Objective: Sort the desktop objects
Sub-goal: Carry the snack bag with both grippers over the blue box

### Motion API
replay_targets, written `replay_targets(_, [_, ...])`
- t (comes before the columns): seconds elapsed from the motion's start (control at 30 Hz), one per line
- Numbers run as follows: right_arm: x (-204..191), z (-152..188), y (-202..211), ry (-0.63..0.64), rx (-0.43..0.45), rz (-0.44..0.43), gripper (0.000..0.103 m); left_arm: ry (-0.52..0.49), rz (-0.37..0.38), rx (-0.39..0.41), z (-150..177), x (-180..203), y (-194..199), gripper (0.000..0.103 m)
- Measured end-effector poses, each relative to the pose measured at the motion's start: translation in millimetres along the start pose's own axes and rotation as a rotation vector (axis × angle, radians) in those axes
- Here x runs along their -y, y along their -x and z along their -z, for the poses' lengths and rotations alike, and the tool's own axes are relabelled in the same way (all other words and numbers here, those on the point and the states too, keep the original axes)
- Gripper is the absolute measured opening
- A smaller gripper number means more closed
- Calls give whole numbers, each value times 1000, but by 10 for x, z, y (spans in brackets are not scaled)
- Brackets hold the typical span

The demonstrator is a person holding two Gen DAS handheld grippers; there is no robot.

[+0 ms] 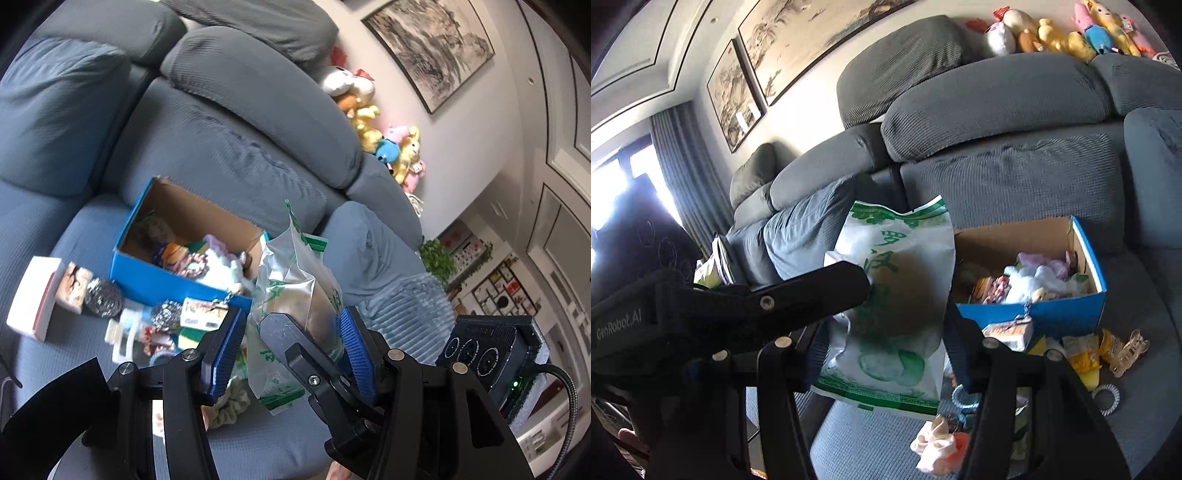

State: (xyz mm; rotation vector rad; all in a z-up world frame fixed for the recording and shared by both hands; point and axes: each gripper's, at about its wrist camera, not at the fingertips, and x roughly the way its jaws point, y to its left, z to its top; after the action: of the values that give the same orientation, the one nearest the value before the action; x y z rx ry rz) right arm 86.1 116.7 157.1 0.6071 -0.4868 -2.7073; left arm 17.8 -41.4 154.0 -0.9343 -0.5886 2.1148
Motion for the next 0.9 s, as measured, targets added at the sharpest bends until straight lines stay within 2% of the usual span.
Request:
replay_targets(0.17, [166,-122,-1,-21,41,3,56,-38,12,-9,-145,128,-185,55])
replay_targets(0.43, [503,-316,-180,-37,80,-24,56,-100,-15,-5,-364,223,-515,55])
replay_targets(0.63, [779,-454,-488,-40,85,-49,56,-131,-61,11,-557,130,-852,55])
replay_targets(0.9, [1093,-566,-879,-37,89,-66,56,-144,-67,14,-734,-52,-1240,55])
